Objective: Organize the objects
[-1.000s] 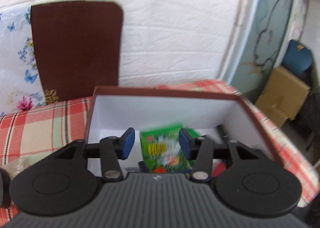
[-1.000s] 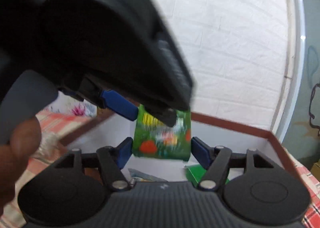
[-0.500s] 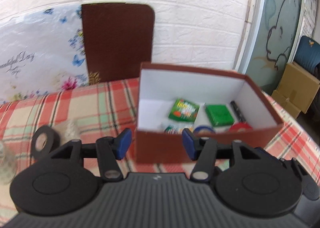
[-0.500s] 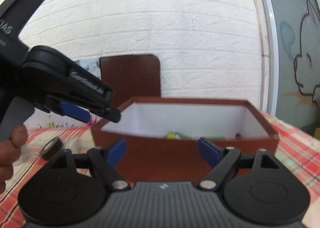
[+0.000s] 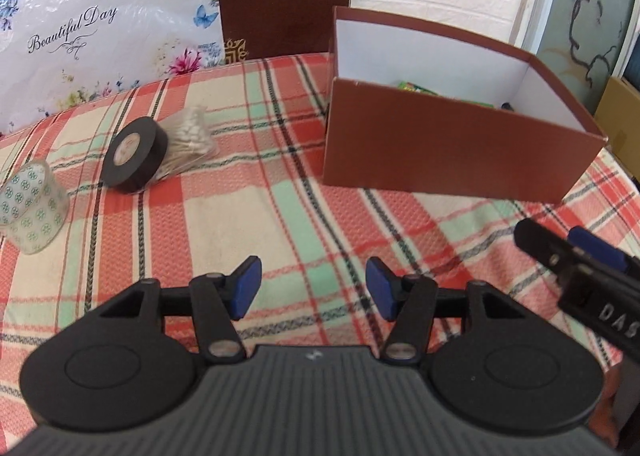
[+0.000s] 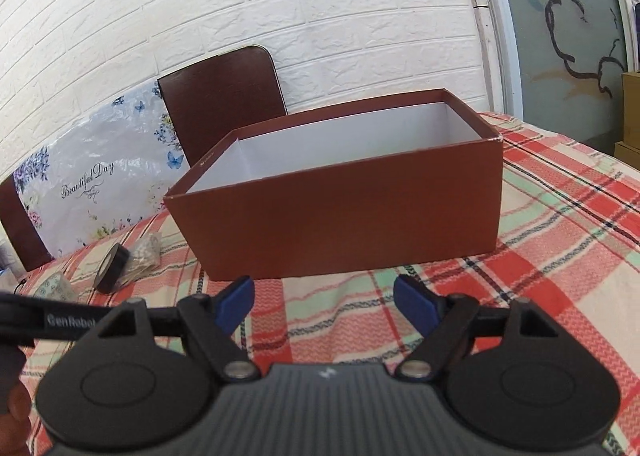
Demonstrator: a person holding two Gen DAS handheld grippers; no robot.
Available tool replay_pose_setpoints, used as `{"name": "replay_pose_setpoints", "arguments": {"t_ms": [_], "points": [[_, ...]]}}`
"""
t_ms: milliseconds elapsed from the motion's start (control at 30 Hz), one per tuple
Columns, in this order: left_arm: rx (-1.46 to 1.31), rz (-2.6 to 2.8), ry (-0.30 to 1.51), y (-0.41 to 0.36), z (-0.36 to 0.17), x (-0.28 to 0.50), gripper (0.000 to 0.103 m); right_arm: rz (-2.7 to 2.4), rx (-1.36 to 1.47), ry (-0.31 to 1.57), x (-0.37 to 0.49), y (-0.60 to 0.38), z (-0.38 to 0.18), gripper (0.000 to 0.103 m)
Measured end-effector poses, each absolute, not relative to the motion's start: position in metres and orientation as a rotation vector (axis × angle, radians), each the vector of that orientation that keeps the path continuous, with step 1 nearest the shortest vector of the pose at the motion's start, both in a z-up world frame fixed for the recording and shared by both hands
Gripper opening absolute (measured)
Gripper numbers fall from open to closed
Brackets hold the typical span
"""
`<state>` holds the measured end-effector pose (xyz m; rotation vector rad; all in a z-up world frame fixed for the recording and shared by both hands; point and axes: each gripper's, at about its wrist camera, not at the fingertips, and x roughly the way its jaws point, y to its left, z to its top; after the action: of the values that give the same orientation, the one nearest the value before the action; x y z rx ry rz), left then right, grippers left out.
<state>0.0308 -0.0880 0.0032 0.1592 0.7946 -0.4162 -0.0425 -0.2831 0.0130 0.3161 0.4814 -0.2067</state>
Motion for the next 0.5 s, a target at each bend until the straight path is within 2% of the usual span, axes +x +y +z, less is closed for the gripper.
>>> {"name": "replay_pose_setpoints", "arguments": {"t_ms": [500], "points": [[0.219, -0.375, 0.773, -0.0898, -0.0025, 0.0232, 0.066, -0.213, 0.311, 0.463, -0.0451, -0.2827, 0.0239, 0.080]]}}
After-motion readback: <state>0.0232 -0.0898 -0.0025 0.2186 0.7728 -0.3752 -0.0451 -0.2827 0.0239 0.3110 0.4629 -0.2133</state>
